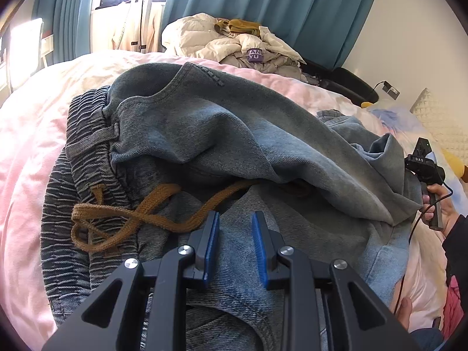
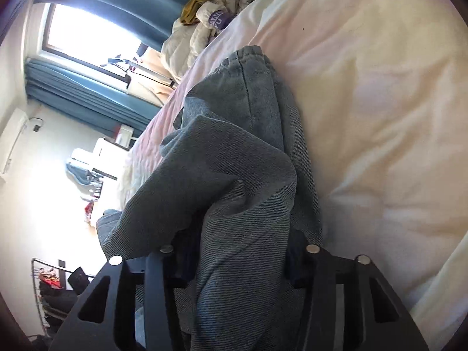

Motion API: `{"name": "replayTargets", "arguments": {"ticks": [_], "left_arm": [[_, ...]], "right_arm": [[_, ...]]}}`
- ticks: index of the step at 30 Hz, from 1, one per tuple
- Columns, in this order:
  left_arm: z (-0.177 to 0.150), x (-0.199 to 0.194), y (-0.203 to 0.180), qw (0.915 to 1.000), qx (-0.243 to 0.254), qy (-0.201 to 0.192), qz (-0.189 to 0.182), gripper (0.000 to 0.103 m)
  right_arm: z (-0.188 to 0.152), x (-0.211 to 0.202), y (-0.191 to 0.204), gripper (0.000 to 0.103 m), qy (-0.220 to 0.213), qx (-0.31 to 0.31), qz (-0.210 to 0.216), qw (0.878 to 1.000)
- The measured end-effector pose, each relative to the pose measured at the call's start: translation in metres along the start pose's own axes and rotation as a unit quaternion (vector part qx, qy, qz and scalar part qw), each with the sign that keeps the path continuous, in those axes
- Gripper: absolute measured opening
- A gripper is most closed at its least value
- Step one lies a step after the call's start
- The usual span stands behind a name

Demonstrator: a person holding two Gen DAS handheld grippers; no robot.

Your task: Fold clothes

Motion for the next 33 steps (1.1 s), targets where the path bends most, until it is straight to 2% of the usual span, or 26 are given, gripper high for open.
{"name": "replayTargets", "arguments": {"ticks": [3,6,9,13,16,18,21,26,28,31,33], "left_arm": [[0.001,-0.003,-0.003,1.0000,0.002,-0.004,-0.001,0.024],[0.001,-0.008,-0.006,0.9999,0.002,-0.010,-0.006,0.024],[0.002,-0.013,-0.008,0.9997,-0.001,-0.017,-0.015,0.024],[0.002,-0.017,-0.010,0.9996,-0.002,-0.022,-0.020,0.024],[0.003,-0.020,-0.011,0.9995,-0.001,-0.025,-0.021,0.024],[0.004,-0.022,-0.012,0.9994,-0.002,-0.027,-0.022,0.024],[0.005,-0.025,-0.011,0.9992,-0.002,-0.032,-0.022,0.024],[0.010,-0.035,-0.004,0.9988,-0.014,-0.042,-0.019,0.024],[0.015,-0.041,0.001,0.9985,-0.018,-0.049,-0.015,0.024],[0.021,-0.047,0.008,0.9982,-0.032,-0.044,-0.025,0.024],[0.025,-0.053,0.015,0.9979,-0.038,-0.048,-0.024,0.024]], "right_arm": [[0.008,-0.024,0.019,0.020,-0.045,-0.022,-0.048,0.998],[0.015,-0.064,0.042,0.015,-0.104,-0.046,-0.078,0.990],[0.026,-0.116,0.065,0.012,-0.185,-0.057,-0.093,0.977],[0.034,-0.184,0.068,0.011,-0.288,-0.040,-0.135,0.947],[0.028,-0.221,0.051,0.011,-0.349,-0.019,-0.183,0.919],[0.018,-0.234,0.033,0.011,-0.375,-0.011,-0.220,0.900],[-0.008,-0.231,-0.014,0.012,-0.372,0.044,-0.247,0.894],[-0.066,-0.177,-0.098,0.012,-0.309,0.115,-0.281,0.901],[-0.084,-0.159,-0.116,0.013,-0.283,0.128,-0.291,0.905],[-0.103,-0.154,-0.132,0.020,-0.261,0.157,-0.277,0.911],[-0.109,-0.159,-0.131,0.029,-0.253,0.164,-0.272,0.914]]}}
Point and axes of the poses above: each gripper's, at about its wrist camera, not at the fingertips, and x roughly the way its jaws point, y to its left, z to its top, the point moved 9 cm from there along x, roughly the way its jaws point, and after that the axes turned 11 degrees about -z, right-handed, at the moved point
